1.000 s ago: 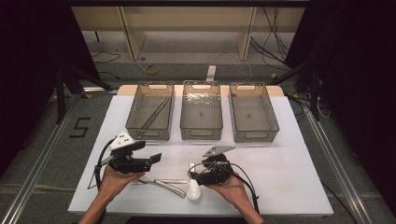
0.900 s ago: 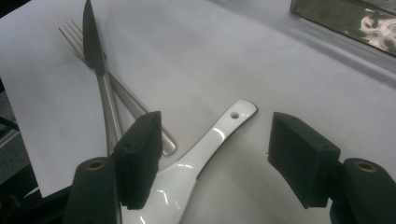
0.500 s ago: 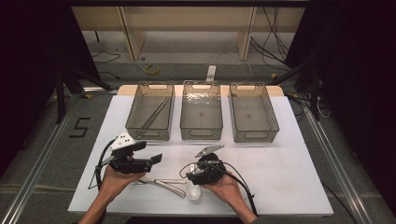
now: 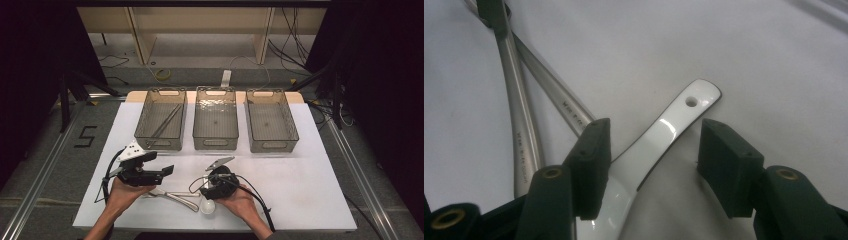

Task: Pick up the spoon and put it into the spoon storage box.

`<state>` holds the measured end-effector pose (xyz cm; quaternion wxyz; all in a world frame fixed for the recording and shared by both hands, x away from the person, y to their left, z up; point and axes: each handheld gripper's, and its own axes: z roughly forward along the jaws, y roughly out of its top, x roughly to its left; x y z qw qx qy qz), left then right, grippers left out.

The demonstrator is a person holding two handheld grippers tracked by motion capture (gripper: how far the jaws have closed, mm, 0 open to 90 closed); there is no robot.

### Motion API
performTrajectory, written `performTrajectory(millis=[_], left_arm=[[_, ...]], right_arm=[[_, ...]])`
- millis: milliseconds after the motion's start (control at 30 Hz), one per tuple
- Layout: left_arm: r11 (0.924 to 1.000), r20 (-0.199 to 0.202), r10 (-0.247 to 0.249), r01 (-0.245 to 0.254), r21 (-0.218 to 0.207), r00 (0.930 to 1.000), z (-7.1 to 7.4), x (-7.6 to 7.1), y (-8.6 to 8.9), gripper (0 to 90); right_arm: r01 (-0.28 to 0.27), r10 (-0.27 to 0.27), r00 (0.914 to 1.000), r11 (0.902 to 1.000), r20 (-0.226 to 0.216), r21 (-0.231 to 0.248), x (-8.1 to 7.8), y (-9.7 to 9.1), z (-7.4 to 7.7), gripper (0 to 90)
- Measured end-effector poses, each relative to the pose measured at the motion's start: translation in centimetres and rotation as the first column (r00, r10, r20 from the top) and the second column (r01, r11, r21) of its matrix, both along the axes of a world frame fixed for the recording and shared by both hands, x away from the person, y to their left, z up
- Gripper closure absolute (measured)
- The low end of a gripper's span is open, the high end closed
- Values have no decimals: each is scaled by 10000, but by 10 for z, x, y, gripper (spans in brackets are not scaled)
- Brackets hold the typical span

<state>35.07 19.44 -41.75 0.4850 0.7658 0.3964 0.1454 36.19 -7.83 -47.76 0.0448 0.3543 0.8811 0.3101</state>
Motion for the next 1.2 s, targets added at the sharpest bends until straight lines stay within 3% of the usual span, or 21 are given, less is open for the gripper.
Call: performTrajectory(millis=[233,967,1033,1200], left_arm=[[10000,-17,-51,51,72,10000,0,0,0,174],[9999,-5,-137,137,98,9999,0,-1,-2,183],[9999,-3,-148,148,85,9999,0,-1,-2,185],[9998,11,-166,166,90,9999,0,-1,-2,186]], right_arm=[[-191,192,9998,9996,26,-213,0,4,0,508],[-7,-8,9995,9990,-325,-451,-1,11,3,588],[-35,7,9972,9993,-744,-377,-1,12,2,645],[-179,148,9989,9974,-452,-691,-2,15,3,700]])
